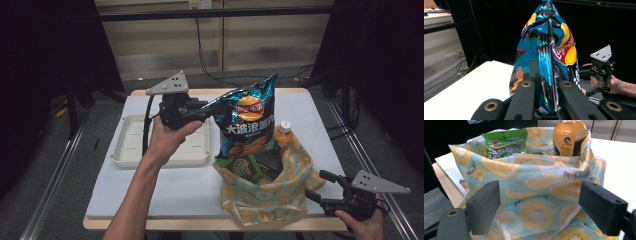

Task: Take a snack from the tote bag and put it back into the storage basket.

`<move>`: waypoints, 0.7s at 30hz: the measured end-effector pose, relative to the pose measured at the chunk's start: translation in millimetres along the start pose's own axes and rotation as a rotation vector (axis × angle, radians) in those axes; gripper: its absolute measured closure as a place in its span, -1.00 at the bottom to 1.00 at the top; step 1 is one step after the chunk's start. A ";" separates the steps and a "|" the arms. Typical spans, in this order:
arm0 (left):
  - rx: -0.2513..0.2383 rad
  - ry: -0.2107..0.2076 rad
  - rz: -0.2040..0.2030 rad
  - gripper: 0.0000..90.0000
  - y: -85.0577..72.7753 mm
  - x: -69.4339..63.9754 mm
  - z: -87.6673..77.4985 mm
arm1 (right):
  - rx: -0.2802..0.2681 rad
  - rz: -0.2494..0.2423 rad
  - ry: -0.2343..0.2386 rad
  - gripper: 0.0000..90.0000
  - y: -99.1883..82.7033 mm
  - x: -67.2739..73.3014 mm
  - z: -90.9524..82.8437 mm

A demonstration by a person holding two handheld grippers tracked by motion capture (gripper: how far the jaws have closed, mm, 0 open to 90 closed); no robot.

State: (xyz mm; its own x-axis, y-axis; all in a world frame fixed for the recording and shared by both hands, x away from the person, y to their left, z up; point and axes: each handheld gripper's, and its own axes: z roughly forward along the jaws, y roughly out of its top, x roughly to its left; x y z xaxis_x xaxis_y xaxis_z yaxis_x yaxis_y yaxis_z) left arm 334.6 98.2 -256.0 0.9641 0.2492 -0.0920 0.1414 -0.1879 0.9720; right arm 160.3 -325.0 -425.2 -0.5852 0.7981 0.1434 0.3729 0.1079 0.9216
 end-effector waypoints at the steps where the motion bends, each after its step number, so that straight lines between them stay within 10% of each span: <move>1: 0.006 0.004 0.004 0.95 0.2 1.3 -1.7 | -0.001 -0.001 -0.004 -0.71 0.2 -0.1 0.2; 21: 0.015 0.115 0.005 0.94 7.6 31.1 -58.5 | -0.069 -0.006 0.004 -0.98 -2.6 -3.0 0.1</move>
State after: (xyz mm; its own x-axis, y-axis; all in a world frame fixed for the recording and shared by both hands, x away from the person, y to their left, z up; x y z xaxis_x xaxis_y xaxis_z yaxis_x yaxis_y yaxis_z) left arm 352.4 160.1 -238.8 0.9327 0.3554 -0.0605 0.1405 -0.2038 0.9689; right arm 161.2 -327.7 -428.0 -0.5902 0.7951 0.1394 0.3191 0.0712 0.9450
